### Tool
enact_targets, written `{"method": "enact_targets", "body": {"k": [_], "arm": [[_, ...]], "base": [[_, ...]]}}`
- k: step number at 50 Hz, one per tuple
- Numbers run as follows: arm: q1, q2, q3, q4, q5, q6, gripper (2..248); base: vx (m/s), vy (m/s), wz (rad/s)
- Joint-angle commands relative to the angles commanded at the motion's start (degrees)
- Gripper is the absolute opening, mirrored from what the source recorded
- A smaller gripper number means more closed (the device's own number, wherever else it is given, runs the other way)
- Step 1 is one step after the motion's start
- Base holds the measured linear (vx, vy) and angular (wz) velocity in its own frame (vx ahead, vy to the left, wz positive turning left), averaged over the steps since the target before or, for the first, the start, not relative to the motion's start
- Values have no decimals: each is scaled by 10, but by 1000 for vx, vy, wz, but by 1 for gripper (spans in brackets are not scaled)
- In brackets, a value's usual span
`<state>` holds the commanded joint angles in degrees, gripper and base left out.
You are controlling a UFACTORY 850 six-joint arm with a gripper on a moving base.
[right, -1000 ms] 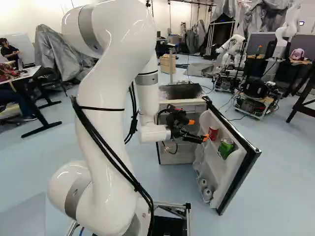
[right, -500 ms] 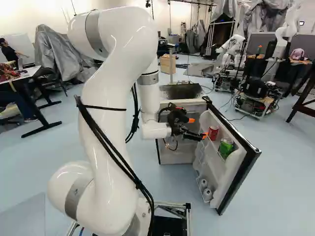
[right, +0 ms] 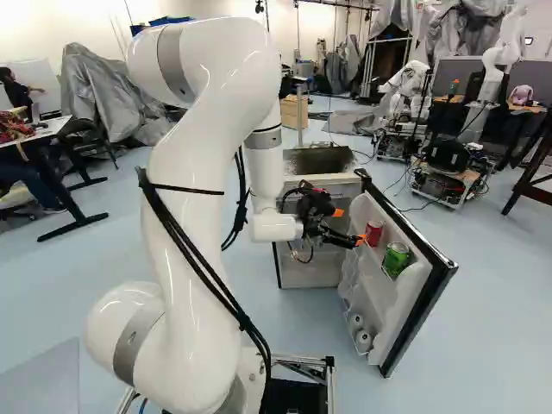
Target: Grab a drink from the fridge
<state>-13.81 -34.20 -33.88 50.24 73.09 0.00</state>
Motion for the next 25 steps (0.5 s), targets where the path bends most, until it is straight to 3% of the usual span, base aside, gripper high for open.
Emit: {"method": "enact_targets", "body": {"k": [25], "arm": [[-14, 21, -2, 0, -54, 0, 247]], "base": [[0, 0, 0]]}}
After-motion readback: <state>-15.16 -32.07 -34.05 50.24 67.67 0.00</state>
